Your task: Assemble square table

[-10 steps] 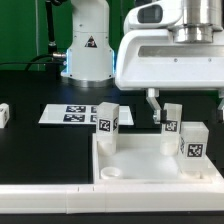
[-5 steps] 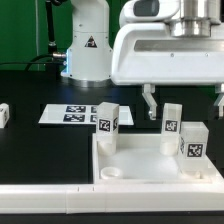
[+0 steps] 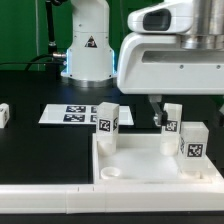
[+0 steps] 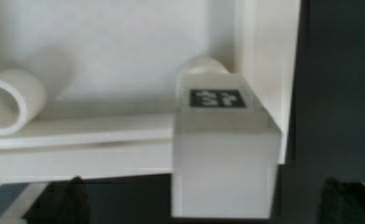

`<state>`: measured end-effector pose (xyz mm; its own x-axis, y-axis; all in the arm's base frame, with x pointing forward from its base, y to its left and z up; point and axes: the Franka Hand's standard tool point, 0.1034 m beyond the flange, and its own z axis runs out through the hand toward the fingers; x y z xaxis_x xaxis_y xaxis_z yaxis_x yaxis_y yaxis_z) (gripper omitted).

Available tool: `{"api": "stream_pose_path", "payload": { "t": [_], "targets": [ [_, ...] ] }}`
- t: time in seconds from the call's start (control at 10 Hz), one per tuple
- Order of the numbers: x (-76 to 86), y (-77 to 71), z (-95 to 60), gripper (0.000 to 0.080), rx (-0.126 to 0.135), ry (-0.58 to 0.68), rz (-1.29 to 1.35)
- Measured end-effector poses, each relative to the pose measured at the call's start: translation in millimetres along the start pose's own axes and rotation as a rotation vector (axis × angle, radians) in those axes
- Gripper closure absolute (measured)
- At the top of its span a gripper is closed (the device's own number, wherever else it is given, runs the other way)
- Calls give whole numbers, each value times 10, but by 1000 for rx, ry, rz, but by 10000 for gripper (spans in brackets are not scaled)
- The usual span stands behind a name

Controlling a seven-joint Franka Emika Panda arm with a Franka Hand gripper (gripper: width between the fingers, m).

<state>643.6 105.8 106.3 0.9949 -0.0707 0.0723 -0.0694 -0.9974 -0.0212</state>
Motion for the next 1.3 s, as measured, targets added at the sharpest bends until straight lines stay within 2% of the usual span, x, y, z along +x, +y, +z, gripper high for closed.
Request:
{"api": "stream_pose_path", "payload": {
  "t": [0.4, 0.6, 0.7, 0.8, 0.9, 1.0, 1.3],
  "targets": [
    [-31, -54, 149, 150, -2, 5, 0],
    [-38, -55, 171, 150, -4, 3, 5],
    [-36, -55, 170, 273, -4, 4, 5],
    [-37, -53, 172, 434, -4, 3, 5],
    [-36, -52, 171, 434, -4, 3, 5],
    [-36, -52, 171, 514, -3, 4, 11],
    [-36, -50, 171, 514, -3, 4, 35]
  ]
}}
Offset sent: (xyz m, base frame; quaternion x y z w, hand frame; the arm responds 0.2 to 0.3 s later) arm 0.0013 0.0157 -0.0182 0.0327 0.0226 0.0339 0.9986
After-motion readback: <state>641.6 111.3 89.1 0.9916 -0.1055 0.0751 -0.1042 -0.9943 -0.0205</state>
